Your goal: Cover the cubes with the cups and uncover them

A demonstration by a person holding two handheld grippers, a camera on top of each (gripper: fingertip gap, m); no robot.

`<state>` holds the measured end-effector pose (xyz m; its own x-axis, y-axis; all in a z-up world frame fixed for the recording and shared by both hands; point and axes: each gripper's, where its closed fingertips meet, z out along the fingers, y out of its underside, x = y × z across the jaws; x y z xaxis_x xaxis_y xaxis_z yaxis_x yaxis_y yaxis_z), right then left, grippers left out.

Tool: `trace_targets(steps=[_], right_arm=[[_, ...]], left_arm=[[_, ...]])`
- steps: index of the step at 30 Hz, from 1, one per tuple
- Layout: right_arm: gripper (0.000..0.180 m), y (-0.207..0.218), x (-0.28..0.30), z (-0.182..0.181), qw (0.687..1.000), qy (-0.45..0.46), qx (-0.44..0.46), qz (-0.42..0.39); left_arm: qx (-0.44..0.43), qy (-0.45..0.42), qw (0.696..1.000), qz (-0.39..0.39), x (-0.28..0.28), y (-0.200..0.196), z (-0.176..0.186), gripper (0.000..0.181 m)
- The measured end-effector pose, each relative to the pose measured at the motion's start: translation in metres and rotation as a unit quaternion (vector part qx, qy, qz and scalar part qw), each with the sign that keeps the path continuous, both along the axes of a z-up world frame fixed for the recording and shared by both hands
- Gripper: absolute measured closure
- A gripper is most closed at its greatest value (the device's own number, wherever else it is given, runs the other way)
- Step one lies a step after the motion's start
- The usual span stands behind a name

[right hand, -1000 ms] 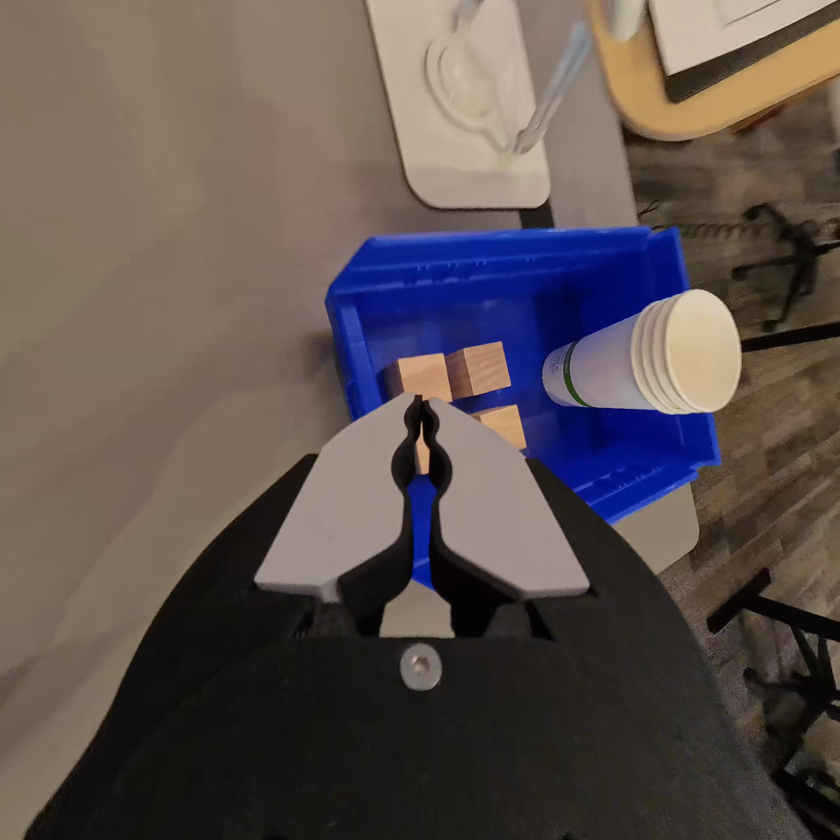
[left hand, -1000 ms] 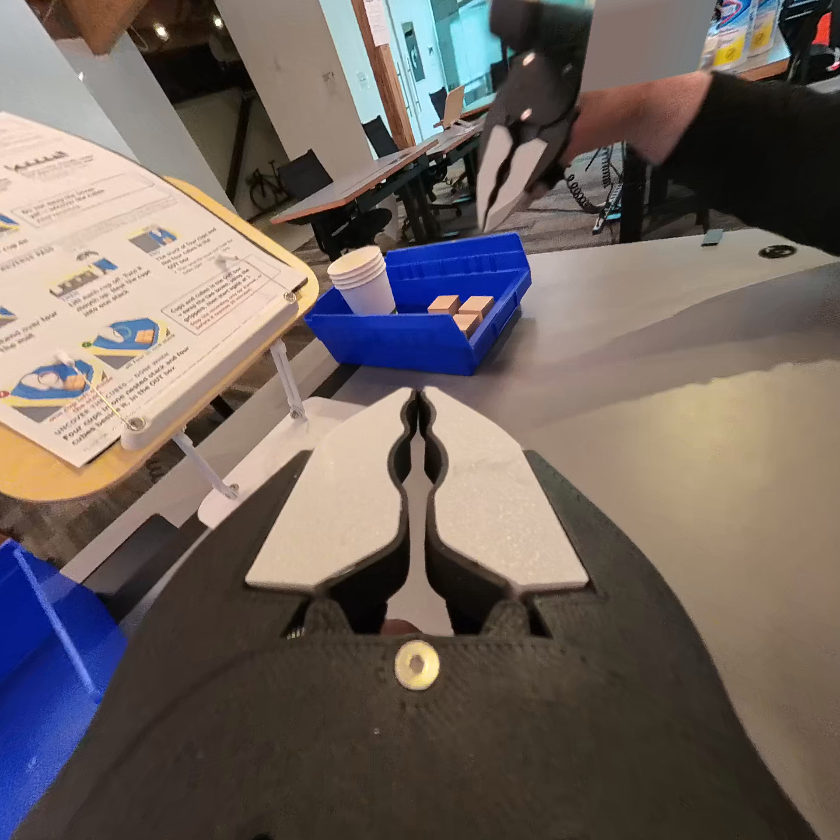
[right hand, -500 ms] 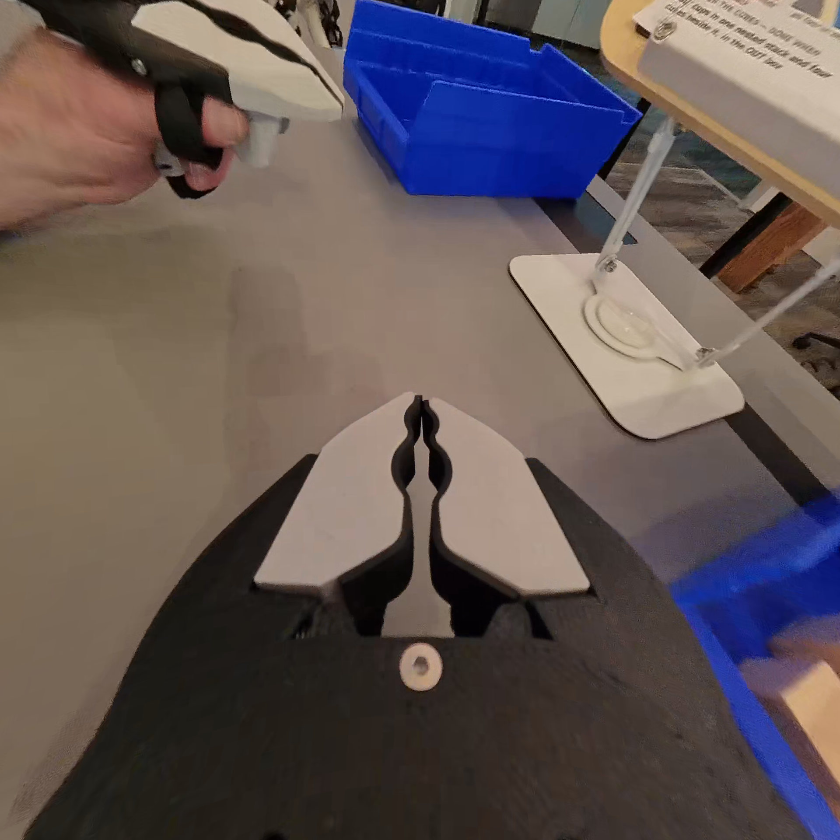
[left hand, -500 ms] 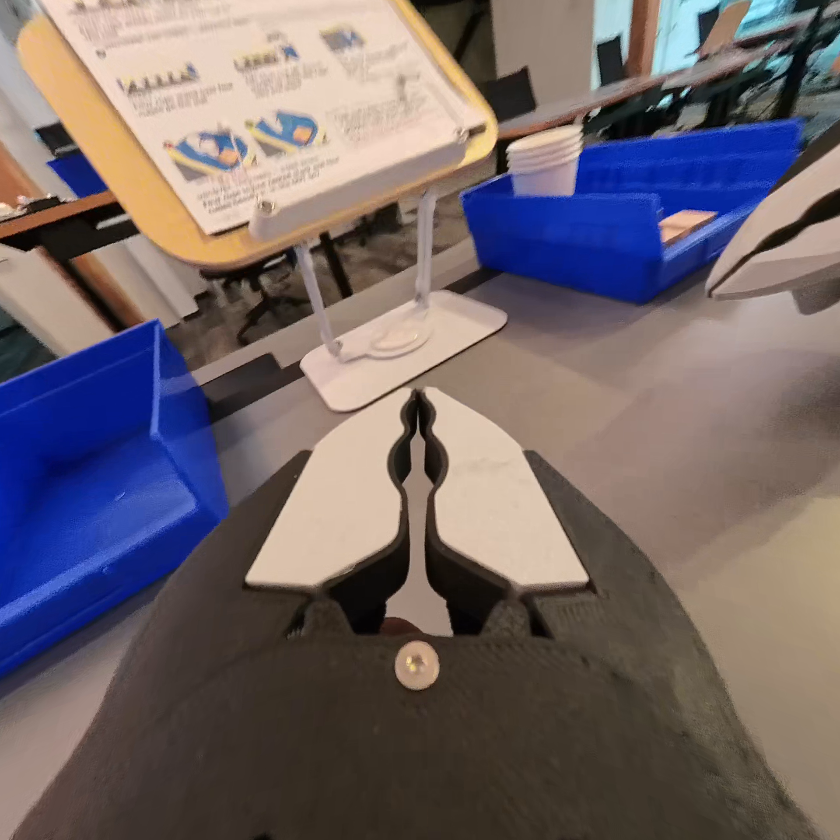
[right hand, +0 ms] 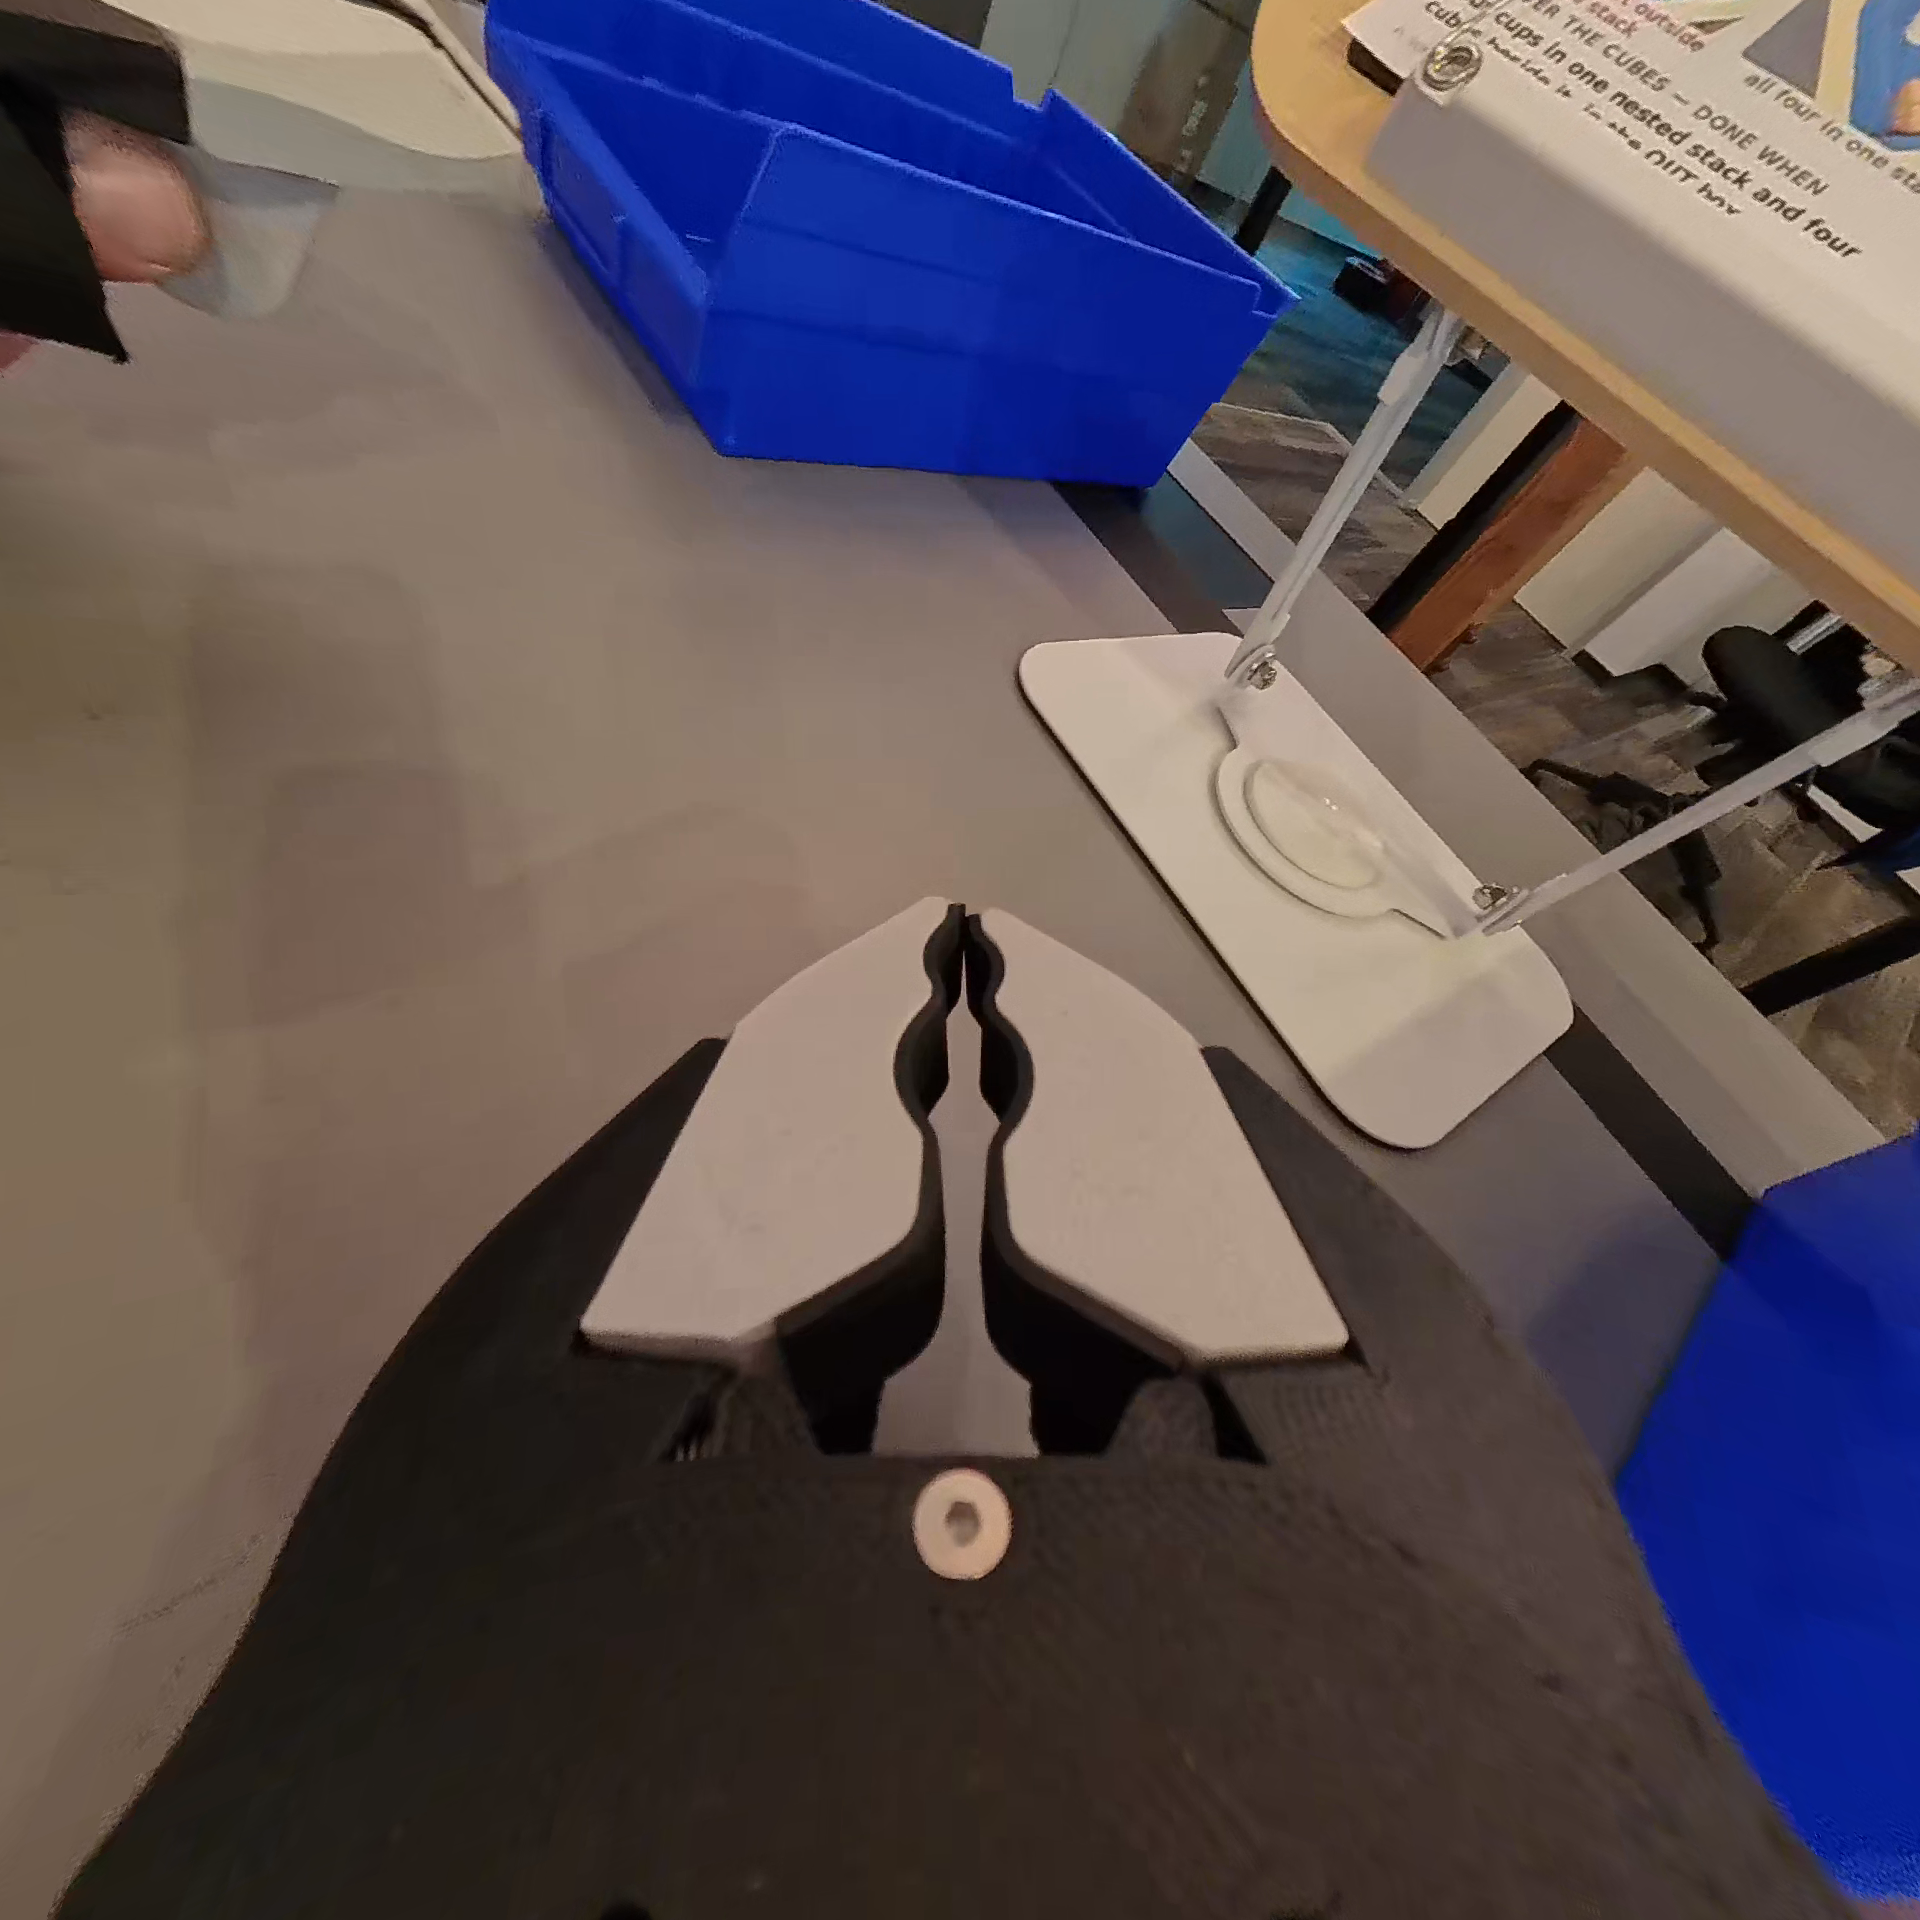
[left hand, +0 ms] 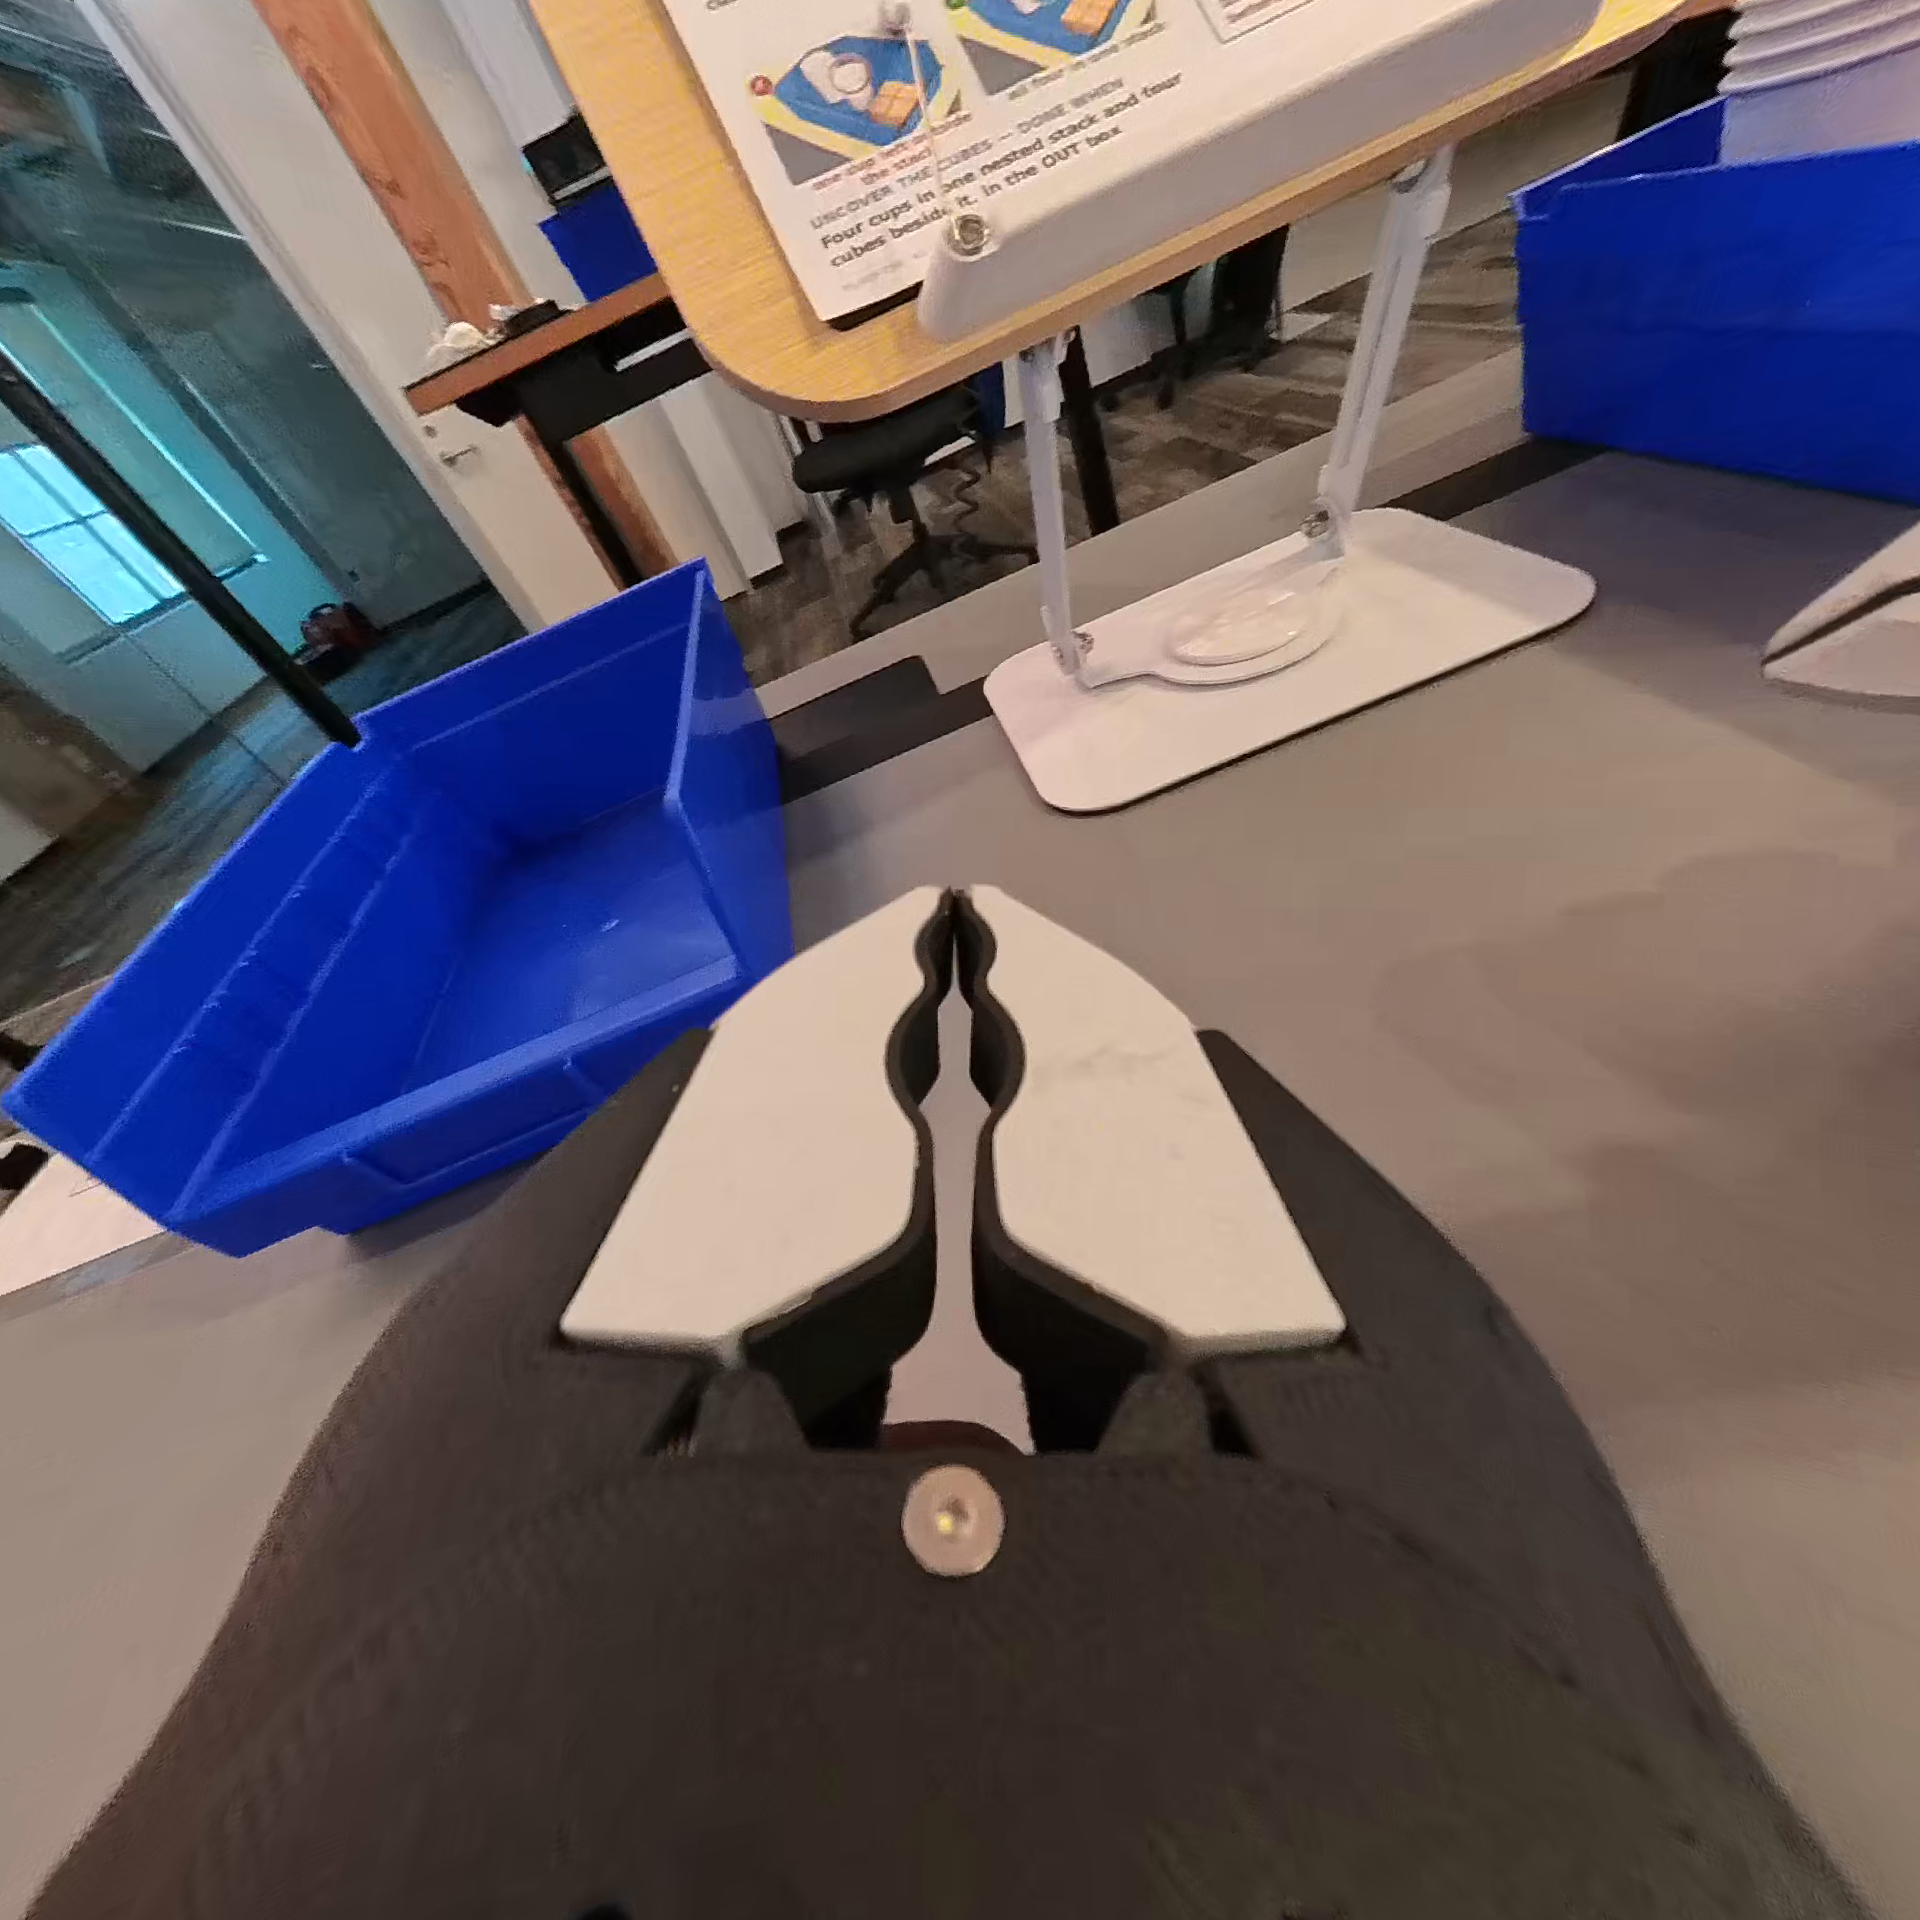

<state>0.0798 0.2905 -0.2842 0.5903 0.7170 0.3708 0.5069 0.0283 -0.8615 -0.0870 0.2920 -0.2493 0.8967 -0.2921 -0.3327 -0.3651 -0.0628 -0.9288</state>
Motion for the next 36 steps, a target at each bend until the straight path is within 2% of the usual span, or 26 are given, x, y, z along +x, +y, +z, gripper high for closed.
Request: trace_targets(steps=[8,17,21,31,34,35,36], right_arm=[[0.180,0.021,-0.009,0.003,1.000,0.007,0.016,-0.025],[0.169,0.046,-0.028,0.005,0.997,0.048,-0.002,-0.054],[0.162,0.048,-0.026,0.007,0.997,0.058,-0.001,-0.060],[0.140,0.058,-0.030,0.008,0.997,0.062,-0.003,-0.055],[0.119,0.060,-0.037,0.009,0.997,0.065,0.000,-0.044],[0.111,0.061,-0.039,0.008,0.997,0.060,0.000,-0.041],[0.106,0.061,-0.041,0.007,0.998,0.056,0.002,-0.041]], left_arm=[[0.012,0.007,0.998,0.060,-0.018,0.014,-0.003,0.181],[0.002,-0.005,0.993,0.120,-0.033,0.037,-0.009,0.181],[-0.005,-0.001,0.993,0.119,-0.030,0.056,-0.012,0.181],[0.000,-0.004,0.995,0.100,-0.020,0.072,-0.009,0.181],[0.007,-0.005,0.997,0.082,-0.012,0.074,-0.006,0.168],[0.006,-0.005,0.997,0.078,-0.009,0.076,-0.007,0.159],[-0.002,-0.006,0.997,0.077,-0.006,0.078,-0.010,0.142]])
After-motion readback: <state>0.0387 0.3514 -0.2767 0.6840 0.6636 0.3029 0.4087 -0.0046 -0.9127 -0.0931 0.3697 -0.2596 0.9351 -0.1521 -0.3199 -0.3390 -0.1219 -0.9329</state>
